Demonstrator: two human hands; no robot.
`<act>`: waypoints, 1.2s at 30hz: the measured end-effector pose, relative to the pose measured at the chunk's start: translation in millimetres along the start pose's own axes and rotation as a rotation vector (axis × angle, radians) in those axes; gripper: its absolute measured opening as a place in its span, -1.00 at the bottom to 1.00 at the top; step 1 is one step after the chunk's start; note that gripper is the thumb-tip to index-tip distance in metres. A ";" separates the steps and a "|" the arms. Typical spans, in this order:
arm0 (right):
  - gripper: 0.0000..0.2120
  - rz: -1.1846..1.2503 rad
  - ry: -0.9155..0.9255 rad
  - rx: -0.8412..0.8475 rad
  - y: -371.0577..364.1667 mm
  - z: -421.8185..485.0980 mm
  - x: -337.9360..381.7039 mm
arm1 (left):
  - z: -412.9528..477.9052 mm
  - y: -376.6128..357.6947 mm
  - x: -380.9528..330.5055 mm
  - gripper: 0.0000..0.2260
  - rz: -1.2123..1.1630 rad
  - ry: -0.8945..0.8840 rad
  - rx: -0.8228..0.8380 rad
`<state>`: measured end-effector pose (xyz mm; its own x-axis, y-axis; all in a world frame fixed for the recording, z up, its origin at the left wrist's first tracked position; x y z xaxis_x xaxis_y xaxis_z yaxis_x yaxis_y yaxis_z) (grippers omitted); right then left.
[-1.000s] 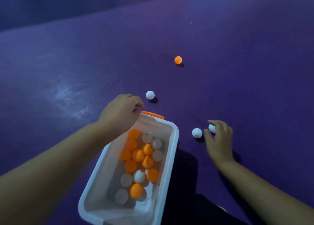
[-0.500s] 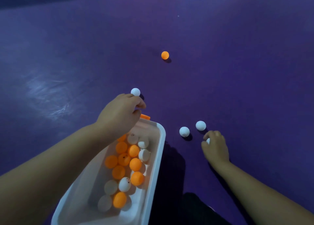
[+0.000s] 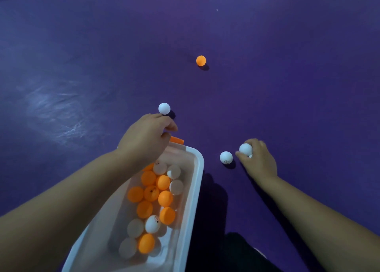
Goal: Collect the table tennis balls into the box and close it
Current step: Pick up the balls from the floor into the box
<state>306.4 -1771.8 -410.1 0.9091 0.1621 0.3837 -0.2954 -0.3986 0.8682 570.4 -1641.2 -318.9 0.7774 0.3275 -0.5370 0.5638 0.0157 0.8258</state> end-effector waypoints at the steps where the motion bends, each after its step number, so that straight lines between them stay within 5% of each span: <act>1: -0.79 0.135 0.036 -0.059 6.2 -6.6 14.3 | 0.4 0.5 3.6 -0.75 0.003 0.008 -0.002; 6: -0.77 0.654 0.399 -0.048 19.8 -63.4 121.4 | 4.3 3.6 26.5 -0.77 0.087 0.084 -0.002; 12: -0.67 0.594 0.684 0.277 -5.8 -111.7 191.0 | 0.9 9.0 46.9 -0.82 0.067 0.135 0.019; 18: -0.76 0.455 0.365 -0.138 0.7 -48.9 115.1 | -10.2 7.9 61.8 -0.83 0.046 0.177 0.100; 24: -0.68 -0.115 0.250 0.091 -47.3 -17.9 50.6 | -19.1 -3.2 66.3 -0.82 0.037 0.190 0.204; 36: -0.92 -0.139 0.321 0.167 -49.3 20.2 116.4 | -32.4 -3.1 82.4 -0.92 -0.074 0.246 0.069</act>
<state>432.7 -1751.5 -414.5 0.7910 0.4886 0.3683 -0.0999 -0.4907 0.8656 623.6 -1583.6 -360.1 0.6465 0.5482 -0.5306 0.6412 -0.0136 0.7672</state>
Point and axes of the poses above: each hand's wrist, its own z-axis towards the middle knuckle, its own y-axis out of the back of the hand, x = y × z, the point moved 6 cm from there along z, towards the middle knuckle, and after that the axes turned 7 degrees about x, right-handed, at the moved point
